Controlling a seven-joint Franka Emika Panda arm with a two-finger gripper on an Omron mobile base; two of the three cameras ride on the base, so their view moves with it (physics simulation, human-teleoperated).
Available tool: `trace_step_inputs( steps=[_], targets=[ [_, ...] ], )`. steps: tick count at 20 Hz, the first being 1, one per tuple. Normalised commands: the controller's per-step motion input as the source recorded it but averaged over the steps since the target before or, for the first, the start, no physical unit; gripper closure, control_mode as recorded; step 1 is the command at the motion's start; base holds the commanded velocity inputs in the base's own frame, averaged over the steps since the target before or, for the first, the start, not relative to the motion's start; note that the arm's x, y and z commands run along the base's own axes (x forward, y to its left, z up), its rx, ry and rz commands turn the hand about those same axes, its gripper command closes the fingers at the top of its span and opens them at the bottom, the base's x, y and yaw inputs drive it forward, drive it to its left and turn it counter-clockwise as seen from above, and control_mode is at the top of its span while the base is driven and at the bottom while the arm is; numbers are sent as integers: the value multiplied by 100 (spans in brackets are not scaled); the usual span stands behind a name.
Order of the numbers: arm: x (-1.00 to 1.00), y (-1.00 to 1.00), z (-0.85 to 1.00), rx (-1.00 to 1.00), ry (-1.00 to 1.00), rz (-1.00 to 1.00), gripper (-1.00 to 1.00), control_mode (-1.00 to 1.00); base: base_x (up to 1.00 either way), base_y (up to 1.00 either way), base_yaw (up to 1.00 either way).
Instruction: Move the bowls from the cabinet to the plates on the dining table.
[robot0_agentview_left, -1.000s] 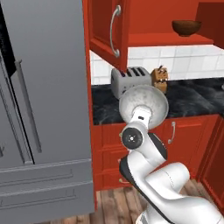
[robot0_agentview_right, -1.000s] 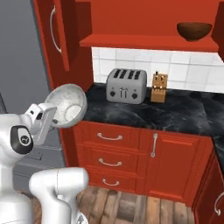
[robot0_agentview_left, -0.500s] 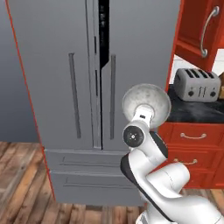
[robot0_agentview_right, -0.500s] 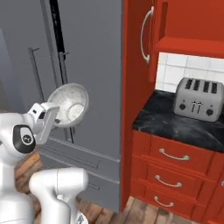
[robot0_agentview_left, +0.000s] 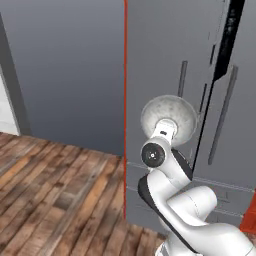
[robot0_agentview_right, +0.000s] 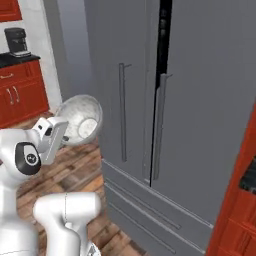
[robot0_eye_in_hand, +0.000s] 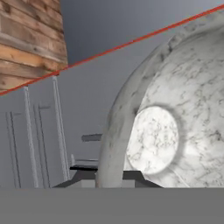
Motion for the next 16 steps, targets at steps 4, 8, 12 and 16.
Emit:
trace_step_inputs(
  steps=[4,8,12,16],
  targets=[
    [0,0,0,0,0,0,100,100,26,93,47],
    [0,0,0,0,0,0,100,100,23,97,48],
    [0,0,0,0,0,0,100,100,14,99,49],
    [0,0,0,0,0,0,100,100,16,96,51]
  ],
)
